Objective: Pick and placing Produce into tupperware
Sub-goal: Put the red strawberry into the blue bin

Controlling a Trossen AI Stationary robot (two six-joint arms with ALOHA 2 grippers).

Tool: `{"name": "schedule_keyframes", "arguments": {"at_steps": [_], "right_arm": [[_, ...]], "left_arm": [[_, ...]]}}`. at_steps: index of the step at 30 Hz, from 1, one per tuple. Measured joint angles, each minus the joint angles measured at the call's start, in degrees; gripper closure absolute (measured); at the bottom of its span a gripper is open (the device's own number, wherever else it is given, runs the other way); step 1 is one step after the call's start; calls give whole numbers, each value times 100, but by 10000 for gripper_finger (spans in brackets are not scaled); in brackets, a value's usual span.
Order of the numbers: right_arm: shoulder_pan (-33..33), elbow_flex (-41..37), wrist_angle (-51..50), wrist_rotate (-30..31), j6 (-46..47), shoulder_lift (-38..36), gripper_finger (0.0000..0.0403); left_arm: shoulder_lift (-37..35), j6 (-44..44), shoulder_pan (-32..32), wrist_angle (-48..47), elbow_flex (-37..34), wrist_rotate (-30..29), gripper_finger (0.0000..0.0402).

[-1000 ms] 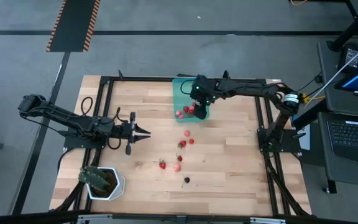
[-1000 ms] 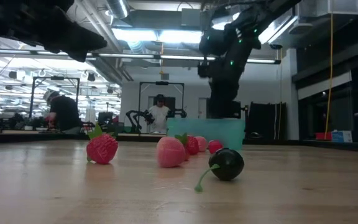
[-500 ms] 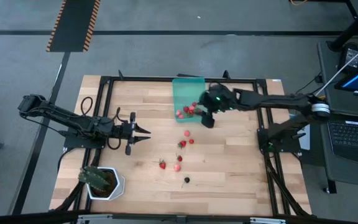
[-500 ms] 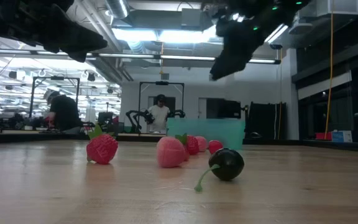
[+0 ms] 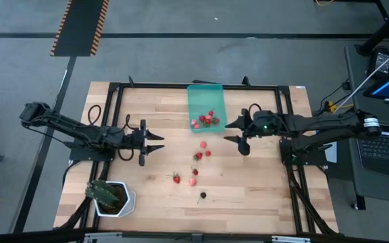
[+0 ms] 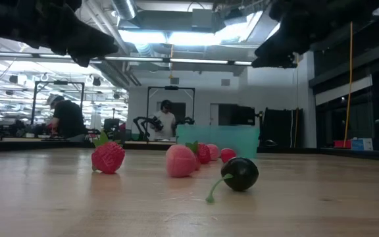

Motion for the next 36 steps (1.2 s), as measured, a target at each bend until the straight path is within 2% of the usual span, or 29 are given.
{"name": "schedule_keyframes", "arguments": {"at_steps": [8, 18, 21, 25, 28, 31, 36], "right_arm": [[203, -357, 173, 92, 302, -187, 159], [457, -412, 296, 92, 320, -183, 159], [529, -412, 295, 92, 309, -183, 159], [614, -412, 294, 92, 278, -183, 159], [663, -412, 294, 92, 276, -183, 159], [722, -412, 294, 93, 267, -183, 159], [855, -412, 292, 94, 259, -183, 159]], "left_arm": [[845, -108, -249, -989, 980, -91, 233], [2307, -162, -667, -2937, 2528, -846, 189], [2701, -236, -760, -3458, 3006, -913, 183], [3169, -320, -901, -4185, 3529, -793, 182], [3432, -517, -955, -4576, 3860, -375, 185], [3725, -545, -1006, -4707, 4104, -62, 185], [4253, -549, -1088, -4903, 4480, 46, 183]]}}
